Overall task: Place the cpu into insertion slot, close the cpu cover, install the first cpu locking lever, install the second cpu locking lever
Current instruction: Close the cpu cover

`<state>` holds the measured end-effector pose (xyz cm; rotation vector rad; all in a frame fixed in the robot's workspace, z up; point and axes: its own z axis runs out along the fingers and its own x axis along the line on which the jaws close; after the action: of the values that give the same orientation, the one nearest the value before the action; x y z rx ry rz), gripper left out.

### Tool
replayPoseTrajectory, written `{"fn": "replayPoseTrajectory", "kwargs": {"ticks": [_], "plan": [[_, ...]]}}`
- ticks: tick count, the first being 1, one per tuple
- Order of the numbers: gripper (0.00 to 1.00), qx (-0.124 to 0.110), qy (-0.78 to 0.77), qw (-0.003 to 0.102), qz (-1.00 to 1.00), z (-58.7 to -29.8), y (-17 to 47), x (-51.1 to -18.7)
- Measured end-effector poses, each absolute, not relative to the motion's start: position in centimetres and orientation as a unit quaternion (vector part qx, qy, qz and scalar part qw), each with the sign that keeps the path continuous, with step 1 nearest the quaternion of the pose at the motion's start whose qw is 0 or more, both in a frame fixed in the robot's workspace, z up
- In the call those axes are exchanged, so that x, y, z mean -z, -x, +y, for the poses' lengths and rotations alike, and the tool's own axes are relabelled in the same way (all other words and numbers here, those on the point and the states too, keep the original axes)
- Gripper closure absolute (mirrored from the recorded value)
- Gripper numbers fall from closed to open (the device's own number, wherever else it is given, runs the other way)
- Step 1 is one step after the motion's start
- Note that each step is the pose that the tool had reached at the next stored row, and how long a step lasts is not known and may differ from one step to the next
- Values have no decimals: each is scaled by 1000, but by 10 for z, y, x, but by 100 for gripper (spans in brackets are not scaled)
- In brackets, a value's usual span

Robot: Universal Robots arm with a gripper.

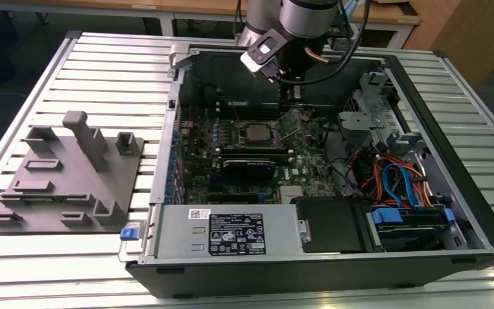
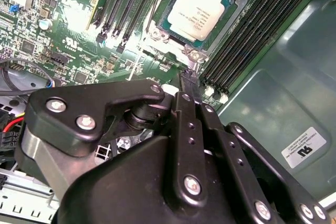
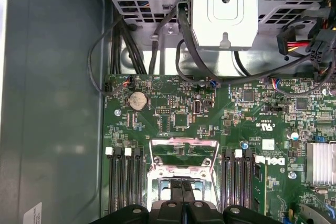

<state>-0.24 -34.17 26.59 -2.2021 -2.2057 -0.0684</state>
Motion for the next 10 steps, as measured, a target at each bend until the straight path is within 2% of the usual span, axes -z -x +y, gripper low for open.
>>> {"fn": "replayPoseTrajectory", "kwargs": {"ticks": [10], "plan": [[89,22,706,12,-707,-342,-3,-266]]}}
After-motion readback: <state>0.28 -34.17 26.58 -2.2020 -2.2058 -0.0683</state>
